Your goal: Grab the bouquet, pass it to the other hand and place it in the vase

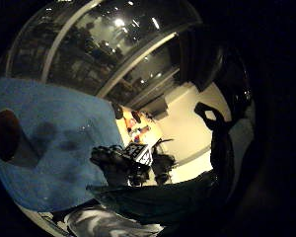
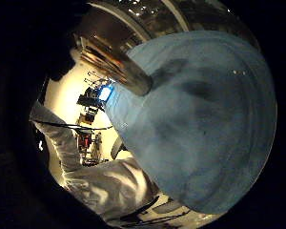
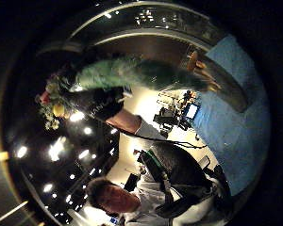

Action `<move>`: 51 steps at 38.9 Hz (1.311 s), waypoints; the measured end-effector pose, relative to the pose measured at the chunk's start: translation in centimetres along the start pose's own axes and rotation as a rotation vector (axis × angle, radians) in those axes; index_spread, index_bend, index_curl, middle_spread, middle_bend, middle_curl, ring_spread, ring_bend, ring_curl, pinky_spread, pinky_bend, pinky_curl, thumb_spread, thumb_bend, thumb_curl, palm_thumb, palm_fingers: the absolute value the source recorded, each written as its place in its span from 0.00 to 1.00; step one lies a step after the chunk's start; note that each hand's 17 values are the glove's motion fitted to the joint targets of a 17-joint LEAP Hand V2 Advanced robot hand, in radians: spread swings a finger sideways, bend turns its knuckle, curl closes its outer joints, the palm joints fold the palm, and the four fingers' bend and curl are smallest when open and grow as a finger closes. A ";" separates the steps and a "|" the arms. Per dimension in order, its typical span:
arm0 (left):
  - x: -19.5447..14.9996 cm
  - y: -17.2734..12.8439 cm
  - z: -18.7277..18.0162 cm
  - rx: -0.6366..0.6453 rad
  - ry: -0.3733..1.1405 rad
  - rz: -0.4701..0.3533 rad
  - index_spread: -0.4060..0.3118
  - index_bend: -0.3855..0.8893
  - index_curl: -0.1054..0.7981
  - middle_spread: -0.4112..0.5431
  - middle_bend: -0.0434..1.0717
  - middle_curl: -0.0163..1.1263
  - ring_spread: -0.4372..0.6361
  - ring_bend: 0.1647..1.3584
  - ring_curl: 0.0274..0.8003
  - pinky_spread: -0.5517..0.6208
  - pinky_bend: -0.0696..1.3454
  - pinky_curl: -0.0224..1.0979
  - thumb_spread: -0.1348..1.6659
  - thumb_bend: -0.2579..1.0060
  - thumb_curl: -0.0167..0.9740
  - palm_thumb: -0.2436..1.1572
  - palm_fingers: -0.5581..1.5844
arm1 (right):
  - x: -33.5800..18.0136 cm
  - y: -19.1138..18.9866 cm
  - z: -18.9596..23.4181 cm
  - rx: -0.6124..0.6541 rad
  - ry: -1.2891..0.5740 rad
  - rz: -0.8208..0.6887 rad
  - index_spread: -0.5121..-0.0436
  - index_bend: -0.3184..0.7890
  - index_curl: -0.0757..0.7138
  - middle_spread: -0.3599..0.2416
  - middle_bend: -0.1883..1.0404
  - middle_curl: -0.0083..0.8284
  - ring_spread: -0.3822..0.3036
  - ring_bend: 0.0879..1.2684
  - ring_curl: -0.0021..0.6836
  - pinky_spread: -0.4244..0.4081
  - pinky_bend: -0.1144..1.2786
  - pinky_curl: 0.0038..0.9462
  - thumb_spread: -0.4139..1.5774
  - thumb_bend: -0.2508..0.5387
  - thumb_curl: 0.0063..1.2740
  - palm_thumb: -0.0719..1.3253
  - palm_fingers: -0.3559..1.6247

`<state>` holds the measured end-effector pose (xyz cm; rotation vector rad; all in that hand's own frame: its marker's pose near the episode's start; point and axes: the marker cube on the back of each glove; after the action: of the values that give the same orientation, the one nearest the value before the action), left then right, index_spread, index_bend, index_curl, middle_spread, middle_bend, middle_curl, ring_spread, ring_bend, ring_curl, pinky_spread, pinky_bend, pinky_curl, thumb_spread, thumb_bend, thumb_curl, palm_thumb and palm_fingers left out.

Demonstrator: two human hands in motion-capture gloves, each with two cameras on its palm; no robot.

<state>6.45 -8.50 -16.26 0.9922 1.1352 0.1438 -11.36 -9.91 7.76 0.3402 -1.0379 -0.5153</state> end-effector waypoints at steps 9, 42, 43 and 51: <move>4.3 -4.7 -3.9 0.139 0.031 0.346 0.07 0.74 0.72 0.09 0.72 0.49 0.07 0.50 0.56 0.16 0.42 0.42 0.18 0.18 0.73 0.77 0.91 | -0.2 -1.6 -3.1 0.010 -0.042 0.353 0.32 0.36 0.48 0.45 0.35 0.46 0.49 0.35 0.49 0.55 0.55 0.41 0.67 0.28 0.32 0.40 0.19; -1.6 -8.0 -10.3 0.283 -0.184 -0.039 0.06 0.72 0.75 0.09 0.72 0.48 0.06 0.48 0.58 0.16 0.43 0.42 0.18 0.18 0.80 0.76 0.91 | 2.2 -3.7 -9.6 0.120 0.119 0.390 0.26 0.39 0.30 0.45 0.30 0.39 0.54 0.30 0.43 0.65 0.53 0.36 0.70 0.26 0.26 0.35 0.14; -1.9 -8.2 -10.3 0.282 -0.184 -0.037 0.06 0.72 0.75 0.09 0.72 0.48 0.06 0.48 0.58 0.16 0.43 0.42 0.18 0.18 0.80 0.76 0.91 | 2.4 -3.5 -9.7 0.110 0.102 0.408 0.26 0.38 0.30 0.45 0.30 0.39 0.54 0.30 0.43 0.65 0.53 0.36 0.69 0.27 0.26 0.35 0.14; -6.7 -7.5 -11.0 0.148 -0.179 -0.125 0.07 0.70 0.75 0.10 0.72 0.49 0.07 0.47 0.58 0.16 0.43 0.42 0.18 0.18 0.81 0.76 0.90 | 1.8 -2.3 -9.5 0.147 0.146 0.423 0.26 0.40 0.31 0.45 0.29 0.38 0.49 0.33 0.44 0.64 0.51 0.35 0.70 0.26 0.24 0.32 0.17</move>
<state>-8.27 -10.20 -17.70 1.0395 1.0501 -0.1290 -2.80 -12.53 3.40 0.2729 -0.9733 -0.0328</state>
